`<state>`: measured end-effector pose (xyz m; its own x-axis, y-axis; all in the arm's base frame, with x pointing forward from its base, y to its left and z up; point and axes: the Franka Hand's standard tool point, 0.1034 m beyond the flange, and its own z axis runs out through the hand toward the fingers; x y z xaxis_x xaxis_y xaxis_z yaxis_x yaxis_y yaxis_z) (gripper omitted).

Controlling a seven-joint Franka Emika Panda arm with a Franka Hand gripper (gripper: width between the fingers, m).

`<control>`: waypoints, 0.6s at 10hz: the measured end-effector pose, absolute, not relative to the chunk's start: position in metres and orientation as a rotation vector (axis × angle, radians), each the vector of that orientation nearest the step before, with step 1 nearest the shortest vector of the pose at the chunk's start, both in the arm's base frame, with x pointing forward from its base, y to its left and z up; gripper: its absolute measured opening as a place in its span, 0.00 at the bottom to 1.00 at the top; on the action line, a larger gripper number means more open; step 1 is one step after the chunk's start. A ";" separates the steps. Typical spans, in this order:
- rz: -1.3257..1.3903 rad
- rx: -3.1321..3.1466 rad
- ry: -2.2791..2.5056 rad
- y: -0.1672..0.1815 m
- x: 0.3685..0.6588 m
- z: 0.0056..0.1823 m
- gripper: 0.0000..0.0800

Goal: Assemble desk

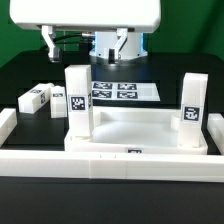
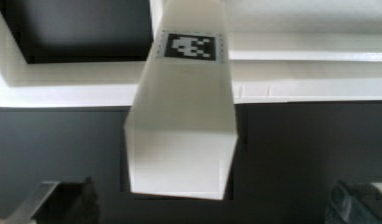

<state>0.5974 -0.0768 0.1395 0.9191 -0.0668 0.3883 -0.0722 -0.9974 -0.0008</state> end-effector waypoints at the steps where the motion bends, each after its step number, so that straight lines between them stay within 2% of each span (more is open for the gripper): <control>1: 0.469 3.141 -0.112 -0.071 0.596 0.136 0.81; 4: 0.231 3.218 -0.094 -0.071 0.598 0.129 0.81; 6: 0.192 3.221 -0.117 -0.078 0.598 0.123 0.81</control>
Offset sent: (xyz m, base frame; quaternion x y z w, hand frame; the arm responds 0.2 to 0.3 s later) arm 0.0036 -0.0160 -0.0128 -0.0013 -0.1868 -0.0115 0.9823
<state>0.5984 -0.0783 0.1231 0.9903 -0.0776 0.1150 -0.0673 -0.9936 -0.0911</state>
